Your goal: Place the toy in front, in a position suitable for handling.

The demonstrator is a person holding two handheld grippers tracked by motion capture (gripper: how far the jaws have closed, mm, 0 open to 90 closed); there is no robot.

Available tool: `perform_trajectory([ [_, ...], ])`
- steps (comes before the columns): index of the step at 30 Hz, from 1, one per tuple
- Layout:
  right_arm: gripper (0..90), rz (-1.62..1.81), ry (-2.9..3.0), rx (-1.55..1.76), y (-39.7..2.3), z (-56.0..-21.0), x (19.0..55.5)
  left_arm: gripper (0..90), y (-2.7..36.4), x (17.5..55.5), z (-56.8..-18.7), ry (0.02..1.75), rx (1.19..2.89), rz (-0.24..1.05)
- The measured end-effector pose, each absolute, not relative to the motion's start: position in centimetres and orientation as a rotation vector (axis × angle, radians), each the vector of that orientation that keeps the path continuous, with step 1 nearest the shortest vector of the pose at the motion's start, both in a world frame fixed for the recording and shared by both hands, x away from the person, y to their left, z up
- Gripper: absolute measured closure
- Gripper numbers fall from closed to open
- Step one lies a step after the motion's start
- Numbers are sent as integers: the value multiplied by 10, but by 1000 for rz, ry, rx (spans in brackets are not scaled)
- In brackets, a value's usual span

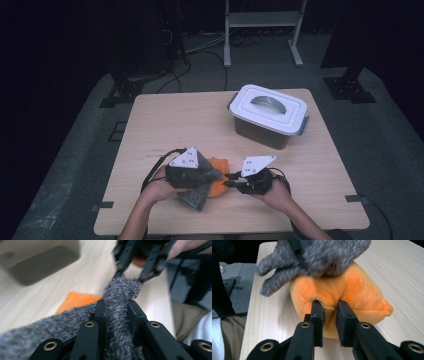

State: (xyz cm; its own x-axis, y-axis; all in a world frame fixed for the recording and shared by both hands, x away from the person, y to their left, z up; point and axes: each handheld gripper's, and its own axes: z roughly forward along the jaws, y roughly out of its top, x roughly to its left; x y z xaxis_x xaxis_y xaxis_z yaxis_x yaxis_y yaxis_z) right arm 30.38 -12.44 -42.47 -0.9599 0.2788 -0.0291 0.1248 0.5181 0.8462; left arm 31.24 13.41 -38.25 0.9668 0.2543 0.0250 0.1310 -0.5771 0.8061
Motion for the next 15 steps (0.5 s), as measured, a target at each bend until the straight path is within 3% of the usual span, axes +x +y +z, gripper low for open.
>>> perform_trajectory([
  [5,736,1443,2596,364,-127,-426,305,734,146,317,-387,323,2207,188],
  [11,496,1536,2581,354,-132,-425,307,733,151,317,-392,337,2215,156],
  [15,434,1580,2594,422,-135,-428,315,734,153,318,-396,338,2219,125],
])
